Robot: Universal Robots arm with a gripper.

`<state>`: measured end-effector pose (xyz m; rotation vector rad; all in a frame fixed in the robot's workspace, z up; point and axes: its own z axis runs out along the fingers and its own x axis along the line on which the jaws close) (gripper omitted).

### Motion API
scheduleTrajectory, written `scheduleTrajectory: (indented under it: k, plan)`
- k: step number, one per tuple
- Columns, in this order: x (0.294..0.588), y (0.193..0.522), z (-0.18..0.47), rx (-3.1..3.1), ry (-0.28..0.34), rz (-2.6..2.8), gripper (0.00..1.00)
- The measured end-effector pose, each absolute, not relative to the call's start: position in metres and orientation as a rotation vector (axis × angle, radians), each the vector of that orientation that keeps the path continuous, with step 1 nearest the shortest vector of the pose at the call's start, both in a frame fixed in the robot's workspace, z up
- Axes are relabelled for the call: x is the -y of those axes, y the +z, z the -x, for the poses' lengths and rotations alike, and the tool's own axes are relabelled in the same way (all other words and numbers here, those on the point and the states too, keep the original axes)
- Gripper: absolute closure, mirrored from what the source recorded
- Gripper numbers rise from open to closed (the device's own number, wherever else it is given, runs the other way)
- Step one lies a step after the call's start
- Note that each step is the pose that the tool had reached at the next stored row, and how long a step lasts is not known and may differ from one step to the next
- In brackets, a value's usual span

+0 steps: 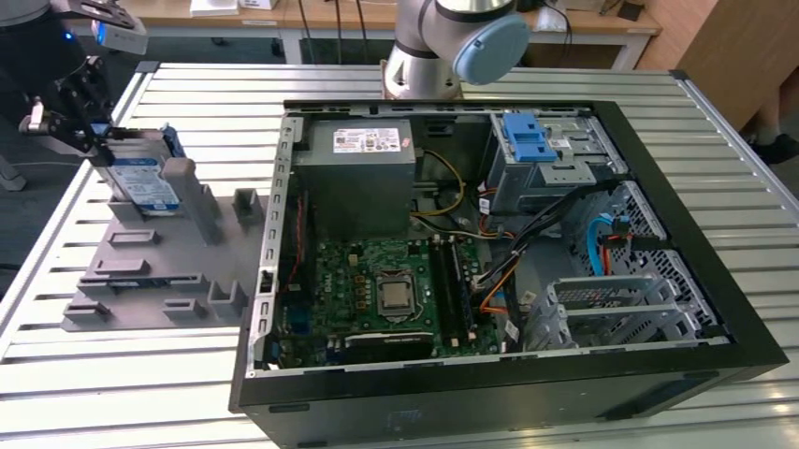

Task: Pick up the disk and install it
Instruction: 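Pick up the disk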

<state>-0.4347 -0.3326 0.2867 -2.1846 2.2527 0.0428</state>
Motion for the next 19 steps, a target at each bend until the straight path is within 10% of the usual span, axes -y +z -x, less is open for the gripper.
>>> scheduleTrajectory:
  k: [19]
  plan:
    - [0.3326,0.2918,0.4347,-2.253,0.043,2.185,0.64]
